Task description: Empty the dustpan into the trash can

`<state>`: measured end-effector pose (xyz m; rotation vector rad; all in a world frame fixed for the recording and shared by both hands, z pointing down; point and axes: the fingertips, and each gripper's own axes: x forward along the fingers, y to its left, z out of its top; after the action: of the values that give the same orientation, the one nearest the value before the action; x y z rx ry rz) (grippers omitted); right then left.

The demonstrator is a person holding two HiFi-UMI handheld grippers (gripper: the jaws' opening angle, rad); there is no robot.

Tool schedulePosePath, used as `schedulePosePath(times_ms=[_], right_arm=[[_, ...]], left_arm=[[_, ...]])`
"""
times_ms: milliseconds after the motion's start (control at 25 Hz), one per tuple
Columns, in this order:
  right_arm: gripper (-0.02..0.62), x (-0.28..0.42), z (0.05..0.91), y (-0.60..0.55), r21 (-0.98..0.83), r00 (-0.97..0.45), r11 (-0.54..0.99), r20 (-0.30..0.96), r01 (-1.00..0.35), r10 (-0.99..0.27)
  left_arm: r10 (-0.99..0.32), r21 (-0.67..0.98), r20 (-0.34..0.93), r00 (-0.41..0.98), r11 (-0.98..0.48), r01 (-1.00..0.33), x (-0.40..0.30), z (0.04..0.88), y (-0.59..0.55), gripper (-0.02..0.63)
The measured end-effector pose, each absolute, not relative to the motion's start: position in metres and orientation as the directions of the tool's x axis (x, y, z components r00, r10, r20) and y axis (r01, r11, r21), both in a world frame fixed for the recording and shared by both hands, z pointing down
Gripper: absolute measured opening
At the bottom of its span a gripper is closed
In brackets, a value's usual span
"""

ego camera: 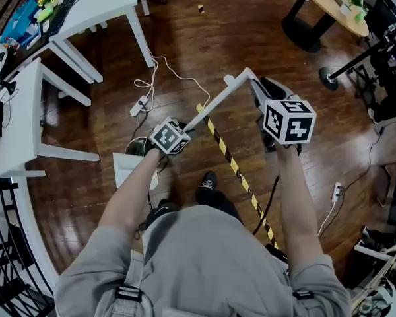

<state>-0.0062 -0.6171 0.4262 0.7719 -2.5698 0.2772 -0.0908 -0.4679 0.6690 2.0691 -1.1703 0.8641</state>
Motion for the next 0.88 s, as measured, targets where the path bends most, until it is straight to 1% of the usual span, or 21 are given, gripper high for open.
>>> schedulePosePath(times_ms=[280,440,600,880], right_arm=[[0.114,-0.032,0.352,-0.476,-0.007,-0.813,0.872,0.365,-0.490,-0.454],[0.118,-0.044,0.311,-0.385,0.027,-0.833,0.885,0.325,-0.465,-0.448],[0.120,-0.045,0.280,-0.318,0.079,-0.835,0.882,0.291,-0.465,-0.467],[0.130,-0.008,0.224,-0.251,0.021,-0.874,0.892,0.191,-0.452,-0.447]], left_arm=[[-0.588,0.124,0.691,0.420,-0.476,-0.871,-0.105,0.623,-0.369,0.057],[-0.607,0.110,0.657,0.448,-0.510,-0.853,-0.110,0.596,-0.307,0.057],[-0.595,0.122,0.621,0.510,-0.570,-0.813,-0.095,0.574,-0.256,0.055],[-0.590,0.098,0.566,0.575,-0.645,-0.758,-0.039,0.533,-0.221,0.054]])
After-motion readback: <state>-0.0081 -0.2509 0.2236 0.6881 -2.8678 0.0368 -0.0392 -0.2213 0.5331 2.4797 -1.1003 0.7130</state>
